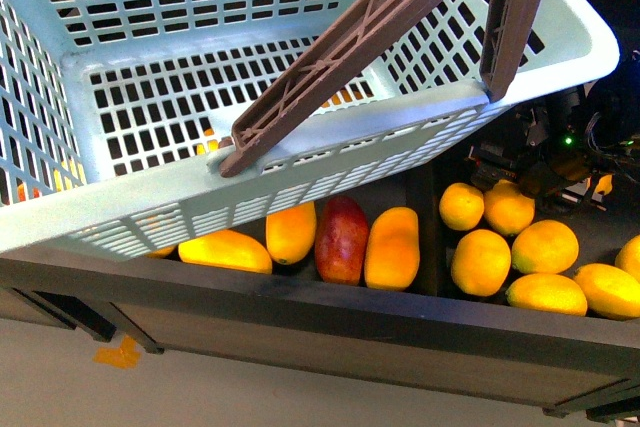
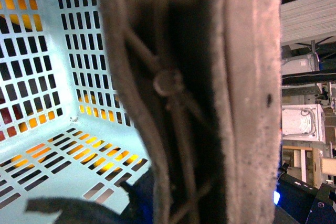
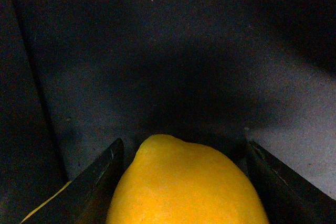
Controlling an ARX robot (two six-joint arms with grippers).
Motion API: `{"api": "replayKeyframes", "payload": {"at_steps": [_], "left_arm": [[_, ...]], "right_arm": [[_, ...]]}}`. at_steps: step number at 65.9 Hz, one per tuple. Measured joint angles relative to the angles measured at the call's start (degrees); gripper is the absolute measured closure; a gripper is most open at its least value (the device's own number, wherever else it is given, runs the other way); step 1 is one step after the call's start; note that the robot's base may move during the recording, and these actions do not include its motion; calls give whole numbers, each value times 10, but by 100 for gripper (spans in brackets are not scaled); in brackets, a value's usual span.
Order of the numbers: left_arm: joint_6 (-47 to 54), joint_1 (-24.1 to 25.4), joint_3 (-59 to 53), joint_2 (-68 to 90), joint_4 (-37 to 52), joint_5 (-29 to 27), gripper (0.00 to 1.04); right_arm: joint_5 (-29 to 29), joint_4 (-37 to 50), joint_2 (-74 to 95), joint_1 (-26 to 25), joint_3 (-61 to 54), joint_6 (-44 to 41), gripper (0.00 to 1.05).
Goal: Pick lemon and mango into basket
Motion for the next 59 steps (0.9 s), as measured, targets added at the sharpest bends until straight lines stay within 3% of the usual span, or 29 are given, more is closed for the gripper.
{"api": "replayKeyframes", "payload": {"at_steps": [34, 49, 59], "left_arm": [[0, 0, 0, 0, 0, 0, 91], [0, 0, 0, 0, 0, 0, 91], [0, 0, 0, 0, 0, 0, 91]], "right_arm": [[-29, 88, -96, -44, -136, 53, 46], [-44, 170, -274, -88, -252, 31, 46], [-56, 200, -435, -91, -323, 6, 46]]}}
